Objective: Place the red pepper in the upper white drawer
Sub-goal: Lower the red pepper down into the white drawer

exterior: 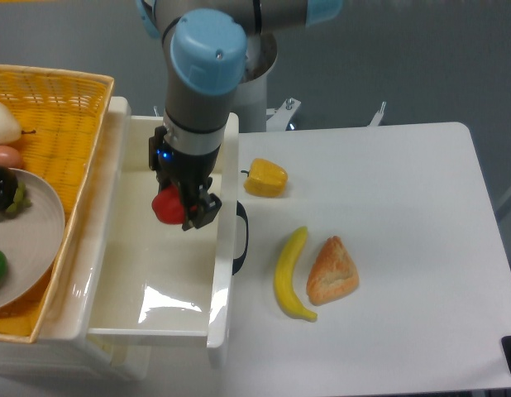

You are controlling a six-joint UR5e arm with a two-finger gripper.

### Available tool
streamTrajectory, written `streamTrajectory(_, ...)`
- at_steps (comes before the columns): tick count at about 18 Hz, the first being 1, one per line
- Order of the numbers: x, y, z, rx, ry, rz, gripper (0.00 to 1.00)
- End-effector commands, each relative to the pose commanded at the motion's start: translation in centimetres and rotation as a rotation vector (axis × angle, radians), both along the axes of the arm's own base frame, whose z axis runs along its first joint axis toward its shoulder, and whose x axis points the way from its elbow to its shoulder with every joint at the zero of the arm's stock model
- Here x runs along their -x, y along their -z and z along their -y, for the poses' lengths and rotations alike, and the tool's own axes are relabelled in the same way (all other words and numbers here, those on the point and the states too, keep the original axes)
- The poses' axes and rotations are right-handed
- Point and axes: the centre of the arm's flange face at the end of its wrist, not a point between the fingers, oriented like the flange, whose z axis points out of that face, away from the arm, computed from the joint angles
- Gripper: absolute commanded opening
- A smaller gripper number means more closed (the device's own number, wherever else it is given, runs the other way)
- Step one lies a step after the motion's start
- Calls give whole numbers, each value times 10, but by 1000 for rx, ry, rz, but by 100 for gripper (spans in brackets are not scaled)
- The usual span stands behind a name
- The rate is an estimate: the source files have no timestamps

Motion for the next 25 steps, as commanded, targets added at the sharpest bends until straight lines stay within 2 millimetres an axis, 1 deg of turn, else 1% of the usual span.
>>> streamTrajectory(4,2,18,-7,18,8,15,10)
streamTrajectory(6,-2,32,-12,34,22,23,10)
streamTrajectory(9,-4,46,-11,29,22,17,10)
streamTrajectory(15,-3,49,-12,34,21,19,10)
streamTrajectory(17,-4,55,-12,41,21,25,11)
streamTrajectory(20,-11,61,-15,44,30,23,12)
streamTrajectory(22,-13,63,-16,46,32,25,15)
streamTrajectory(24,-16,68,-19,54,39,29,25)
streamTrajectory(25,-17,68,-19,57,41,25,33)
